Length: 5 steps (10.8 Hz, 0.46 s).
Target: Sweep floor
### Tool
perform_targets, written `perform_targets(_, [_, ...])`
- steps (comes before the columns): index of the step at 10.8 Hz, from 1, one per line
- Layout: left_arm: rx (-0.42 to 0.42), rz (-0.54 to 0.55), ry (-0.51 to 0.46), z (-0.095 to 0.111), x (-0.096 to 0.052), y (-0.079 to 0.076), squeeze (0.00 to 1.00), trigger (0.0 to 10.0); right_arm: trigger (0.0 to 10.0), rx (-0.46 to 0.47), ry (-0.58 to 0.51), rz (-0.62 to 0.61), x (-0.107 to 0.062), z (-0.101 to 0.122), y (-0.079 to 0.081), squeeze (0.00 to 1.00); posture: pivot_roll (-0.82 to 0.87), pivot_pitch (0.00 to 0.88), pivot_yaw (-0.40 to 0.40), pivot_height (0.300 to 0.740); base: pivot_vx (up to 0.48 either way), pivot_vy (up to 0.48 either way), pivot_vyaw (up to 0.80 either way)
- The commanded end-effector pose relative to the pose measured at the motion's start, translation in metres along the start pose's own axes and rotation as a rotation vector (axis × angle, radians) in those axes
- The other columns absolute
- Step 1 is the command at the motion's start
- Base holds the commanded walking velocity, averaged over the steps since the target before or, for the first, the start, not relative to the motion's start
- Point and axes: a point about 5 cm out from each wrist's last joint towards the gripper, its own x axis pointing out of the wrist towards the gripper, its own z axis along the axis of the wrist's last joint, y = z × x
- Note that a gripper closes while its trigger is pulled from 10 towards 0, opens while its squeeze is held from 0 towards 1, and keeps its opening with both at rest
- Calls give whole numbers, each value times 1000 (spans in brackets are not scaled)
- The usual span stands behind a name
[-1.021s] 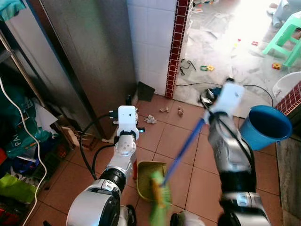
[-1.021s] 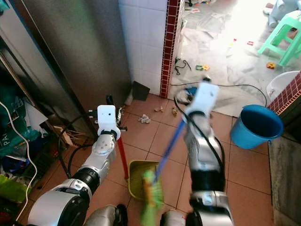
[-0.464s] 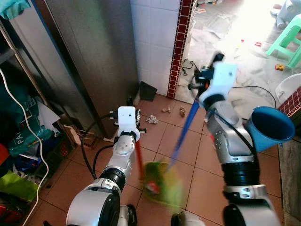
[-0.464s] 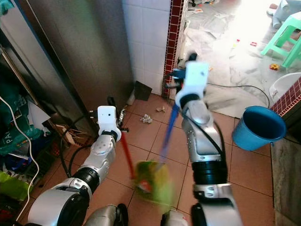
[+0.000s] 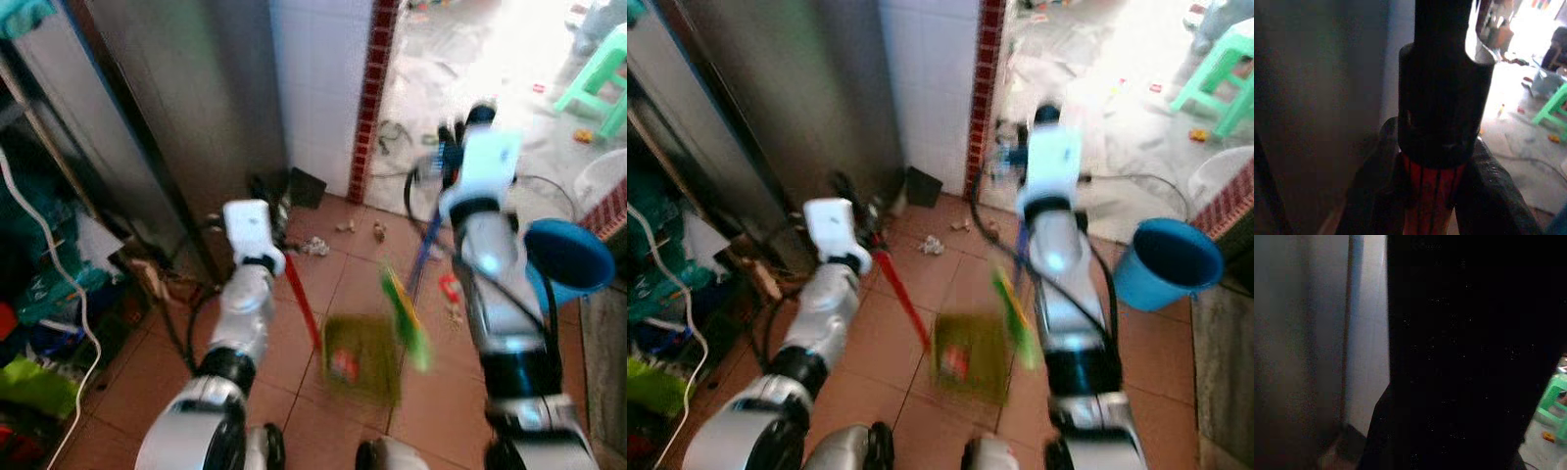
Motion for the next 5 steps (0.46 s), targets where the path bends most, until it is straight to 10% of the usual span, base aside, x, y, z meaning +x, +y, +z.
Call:
perform_targets(1, [2,-14,-66,15,1,3,0,10000,10000,-79,-91,-23,1,14,-9,0,-77,54,39,740,0,0,0])
perform_targets(5, [9,-10,-75,24,-14,20,0,10000,10000,-99,-86,-83,-3,4,-12,0,-67,47,49,740,225,0,-369])
